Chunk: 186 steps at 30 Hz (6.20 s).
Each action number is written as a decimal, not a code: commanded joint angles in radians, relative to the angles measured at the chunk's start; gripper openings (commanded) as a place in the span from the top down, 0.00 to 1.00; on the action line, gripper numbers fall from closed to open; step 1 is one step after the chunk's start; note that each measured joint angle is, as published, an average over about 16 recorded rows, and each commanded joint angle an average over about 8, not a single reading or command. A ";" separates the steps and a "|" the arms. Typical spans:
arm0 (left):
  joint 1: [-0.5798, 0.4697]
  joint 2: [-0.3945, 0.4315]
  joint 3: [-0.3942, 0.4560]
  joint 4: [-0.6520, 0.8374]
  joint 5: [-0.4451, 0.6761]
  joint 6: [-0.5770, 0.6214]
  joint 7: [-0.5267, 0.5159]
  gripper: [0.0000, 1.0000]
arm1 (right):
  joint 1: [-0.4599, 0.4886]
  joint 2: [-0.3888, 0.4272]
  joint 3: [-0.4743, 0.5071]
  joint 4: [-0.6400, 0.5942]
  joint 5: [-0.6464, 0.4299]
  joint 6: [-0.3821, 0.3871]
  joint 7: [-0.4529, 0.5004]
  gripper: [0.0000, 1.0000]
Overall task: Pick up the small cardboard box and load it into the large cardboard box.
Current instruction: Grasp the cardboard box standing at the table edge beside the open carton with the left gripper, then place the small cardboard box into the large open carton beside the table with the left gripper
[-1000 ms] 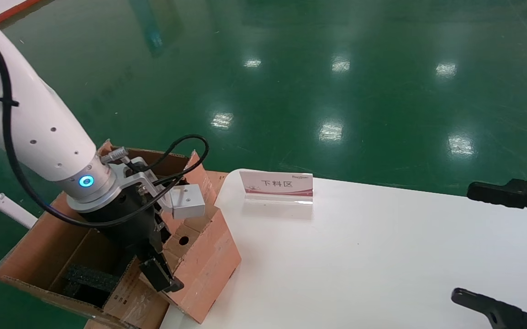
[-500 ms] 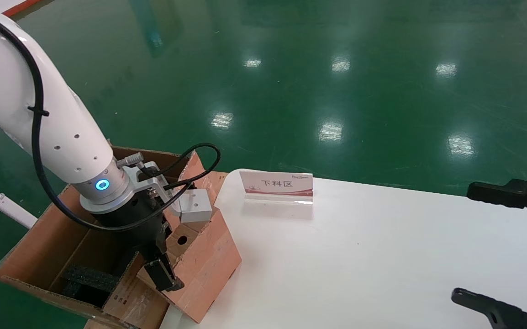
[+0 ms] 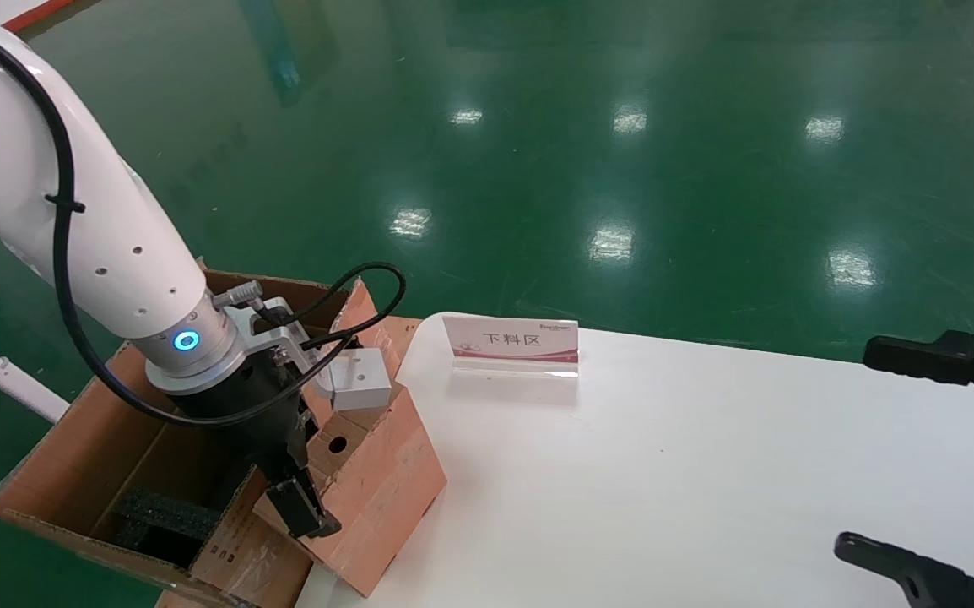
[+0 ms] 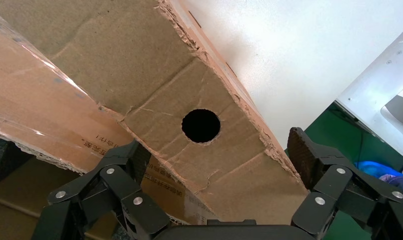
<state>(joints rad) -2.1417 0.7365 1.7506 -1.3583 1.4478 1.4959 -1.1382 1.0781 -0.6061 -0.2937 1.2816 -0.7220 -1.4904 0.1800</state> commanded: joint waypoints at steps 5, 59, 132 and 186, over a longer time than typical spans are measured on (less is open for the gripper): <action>0.000 -0.001 -0.001 0.000 -0.002 0.000 0.000 1.00 | 0.000 0.000 0.000 0.000 0.000 0.000 0.000 1.00; -0.145 -0.157 -0.164 0.155 -0.260 0.034 0.237 1.00 | 0.001 0.000 0.000 -0.001 0.000 0.000 -0.001 0.00; -0.106 -0.021 0.267 1.147 -0.135 0.019 0.451 1.00 | 0.002 0.002 -0.004 -0.001 0.003 0.002 -0.003 0.00; -0.089 -0.044 0.309 0.913 -0.050 -0.199 0.095 1.00 | 0.002 0.003 -0.007 -0.001 0.005 0.003 -0.004 0.00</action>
<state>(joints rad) -2.2274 0.6919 2.0591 -0.4453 1.3976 1.2957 -1.0444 1.0803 -0.6032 -0.3009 1.2807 -0.7169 -1.4877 0.1759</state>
